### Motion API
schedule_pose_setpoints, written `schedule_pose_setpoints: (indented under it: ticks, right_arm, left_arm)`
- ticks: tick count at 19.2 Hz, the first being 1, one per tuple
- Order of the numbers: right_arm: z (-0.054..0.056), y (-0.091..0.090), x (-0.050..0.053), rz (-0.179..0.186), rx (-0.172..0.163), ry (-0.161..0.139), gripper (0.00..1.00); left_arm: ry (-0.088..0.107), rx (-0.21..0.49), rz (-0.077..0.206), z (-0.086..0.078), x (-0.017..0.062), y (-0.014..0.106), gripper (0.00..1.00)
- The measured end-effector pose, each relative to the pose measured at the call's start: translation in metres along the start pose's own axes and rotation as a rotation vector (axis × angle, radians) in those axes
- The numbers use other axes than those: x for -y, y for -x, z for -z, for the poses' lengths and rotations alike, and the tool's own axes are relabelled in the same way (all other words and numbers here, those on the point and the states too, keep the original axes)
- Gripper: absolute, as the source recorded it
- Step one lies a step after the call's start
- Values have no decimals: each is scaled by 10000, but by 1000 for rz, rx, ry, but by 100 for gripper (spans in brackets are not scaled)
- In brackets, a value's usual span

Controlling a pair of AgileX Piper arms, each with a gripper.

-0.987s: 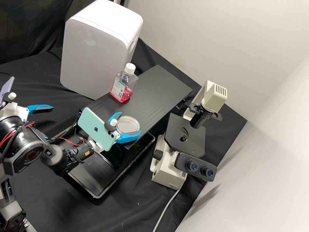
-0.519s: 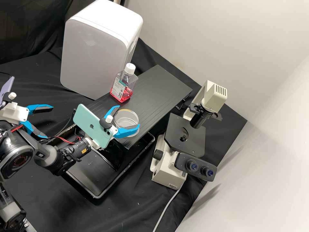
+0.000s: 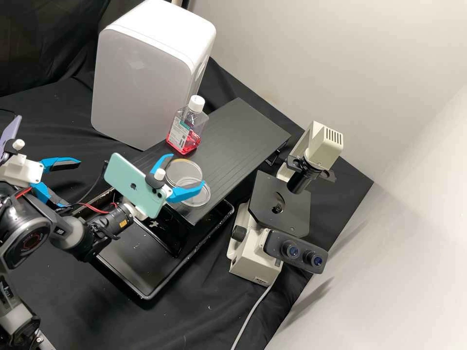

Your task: Remove the lid from the petri dish

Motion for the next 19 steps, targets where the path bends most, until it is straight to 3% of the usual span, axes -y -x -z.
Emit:
schedule_pose_setpoints:
  ticks: [2,8,19]
  right_arm:
    - [68,5,67,27,-27,2,0]
    - [159,17,156,62,-63,9,0]
    - [143,11,180,69,-56,21,0]
  left_arm:
    - [0,0,0,0,0,0,100]
    - [0,0,0,0,0,0,100]
    - [0,0,0,0,0,0,100]
